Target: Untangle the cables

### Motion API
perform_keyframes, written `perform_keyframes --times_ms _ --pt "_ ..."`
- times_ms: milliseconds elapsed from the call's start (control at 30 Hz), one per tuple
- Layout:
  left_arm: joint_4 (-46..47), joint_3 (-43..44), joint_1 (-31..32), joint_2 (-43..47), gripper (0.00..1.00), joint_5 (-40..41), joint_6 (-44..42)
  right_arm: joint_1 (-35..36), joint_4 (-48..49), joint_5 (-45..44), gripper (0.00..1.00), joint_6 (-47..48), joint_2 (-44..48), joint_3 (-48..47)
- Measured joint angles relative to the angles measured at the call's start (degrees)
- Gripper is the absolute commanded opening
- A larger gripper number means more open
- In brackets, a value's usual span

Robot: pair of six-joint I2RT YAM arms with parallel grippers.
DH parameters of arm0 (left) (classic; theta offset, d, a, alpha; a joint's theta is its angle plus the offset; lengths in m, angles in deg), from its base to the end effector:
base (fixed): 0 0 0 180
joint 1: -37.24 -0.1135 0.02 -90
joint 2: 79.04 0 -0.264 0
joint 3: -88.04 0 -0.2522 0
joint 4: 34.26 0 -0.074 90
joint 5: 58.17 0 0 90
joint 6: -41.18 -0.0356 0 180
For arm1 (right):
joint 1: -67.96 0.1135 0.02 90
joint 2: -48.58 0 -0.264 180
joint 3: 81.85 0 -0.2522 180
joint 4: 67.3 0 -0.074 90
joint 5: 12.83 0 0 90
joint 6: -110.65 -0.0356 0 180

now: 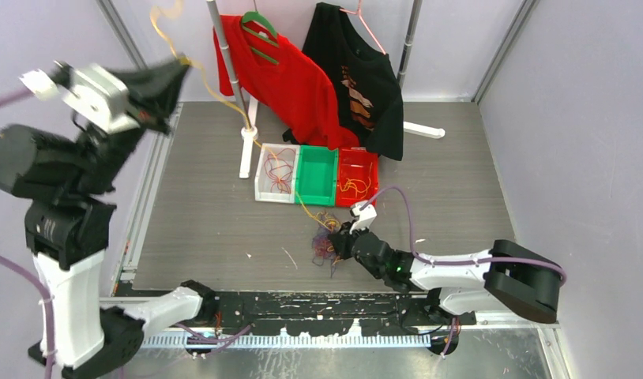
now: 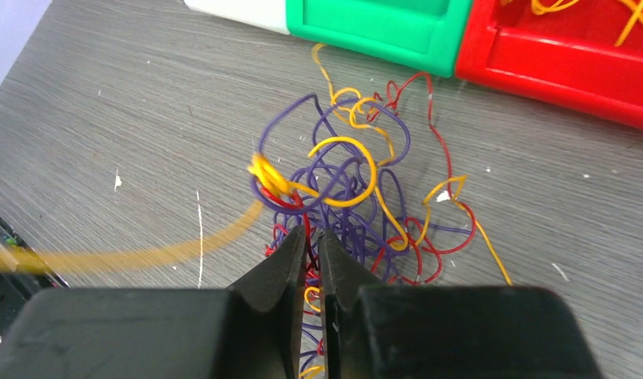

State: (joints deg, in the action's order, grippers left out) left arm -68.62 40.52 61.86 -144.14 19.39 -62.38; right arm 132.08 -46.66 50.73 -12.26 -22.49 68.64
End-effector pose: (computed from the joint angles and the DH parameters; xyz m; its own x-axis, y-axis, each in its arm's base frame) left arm 0.0850 -0.0474 0.6450 0.6155 -0.0302 -0.7876 0.4390 0.8431 0.3107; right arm 0.1111 0.1928 0.1581 -0.4699 0.1460 -0.8706 -0.4392 0.8168 0.3740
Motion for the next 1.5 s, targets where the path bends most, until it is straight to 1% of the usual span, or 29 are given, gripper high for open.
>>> perform_keyframes --times_ms 100,200,267,333,367,400,433,467,500,533,633,667,700,800,867,933,1067,1167,1367,1433,1500 --pt "-7.30 -13.14 0.02 7.87 0.00 -4.22 -0.74 0.00 -4.13 -0.59 0.18 0.63 4.07 0.02" --pt "-15.21 -24.35 0.02 14.10 0.00 -7.34 -4.26 0.00 -6.95 -0.74 0.20 1.25 7.06 0.02" --pt "-21.90 -32.30 0.02 16.87 0.00 -9.33 -8.07 0.00 -8.35 -0.74 0.20 1.38 8.11 0.02" --pt "-28.22 -38.86 0.02 17.70 0.01 -10.95 -11.56 0.00 -9.92 -0.72 0.20 1.53 8.85 0.02" --pt "-31.10 -41.81 0.02 17.70 0.04 -11.47 -13.18 0.00 -10.43 -0.72 0.21 1.57 9.03 0.02" --pt "-34.25 -45.29 0.02 17.70 0.09 -11.93 -15.23 0.00 -10.99 -0.72 0.21 1.60 9.22 0.02" --pt "-36.39 -47.91 0.02 17.53 0.21 -12.24 -16.79 0.00 -11.52 -0.70 0.22 1.70 9.35 0.00" --pt "-38.42 -50.86 0.02 16.87 0.38 -12.33 -18.47 0.00 -12.07 -0.70 0.22 1.75 9.46 0.00" --pt "-39.95 -53.29 0.02 16.28 0.60 -12.39 -20.11 0.00 -12.55 -0.70 0.23 1.88 9.51 0.00" --pt "-41.48 -56.11 0.02 15.76 0.72 -12.44 -21.64 0.00 -13.20 -0.66 0.24 2.10 9.60 -0.09" --pt "-44.83 -60.74 0.02 14.49 0.89 -12.81 -25.24 0.00 -15.19 -0.42 0.27 2.86 9.60 -1.01" --pt "-45.48 -61.20 0.02 13.94 0.95 -13.16 -25.97 0.00 -15.89 -0.28 0.29 3.17 9.60 -1.60" --pt "-46.14 -61.22 0.11 13.03 0.98 -13.99 -26.32 0.00 -16.48 -0.22 0.30 3.45 9.60 -2.19" --pt "-45.62 -60.98 1.03 10.58 0.99 -16.33 -25.09 -0.26 -18.05 0.20 0.32 4.55 9.60 -4.31" --pt "-43.89 -60.72 2.95 8.39 0.99 -17.38 -22.43 -0.63 -18.69 0.52 0.33 4.98 9.57 -5.35" --pt "-41.27 -60.43 6.27 5.64 0.99 -17.46 -19.61 -1.51 -19.26 1.16 0.33 5.35 9.55 -6.10" --pt "-34.73 -59.63 15.89 -2.25 0.98 -16.65 -15.34 -4.63 -19.96 2.62 0.33 4.76 8.90 -7.02" --pt "-32.06 -59.25 19.69 -7.98 0.97 -16.52 -13.90 -6.78 -20.37 3.58 0.33 3.67 8.90 -7.13" --pt "-30.42 -51.87 21.20 -22.51 0.83 -16.74 -11.69 -10.43 -23.26 4.37 0.32 1.99 12.39 -7.13" --pt "-29.20 -49.94 21.35 -26.05 0.82 -17.07 -11.28 -11.32 -23.80 4.44 0.31 1.31 14.32 -7.13" --pt "-28.06 -49.79 21.40 -28.13 0.82 -17.18 -11.63 -12.11 -24.13 4.44 0.30 0.74 16.22 -7.13"
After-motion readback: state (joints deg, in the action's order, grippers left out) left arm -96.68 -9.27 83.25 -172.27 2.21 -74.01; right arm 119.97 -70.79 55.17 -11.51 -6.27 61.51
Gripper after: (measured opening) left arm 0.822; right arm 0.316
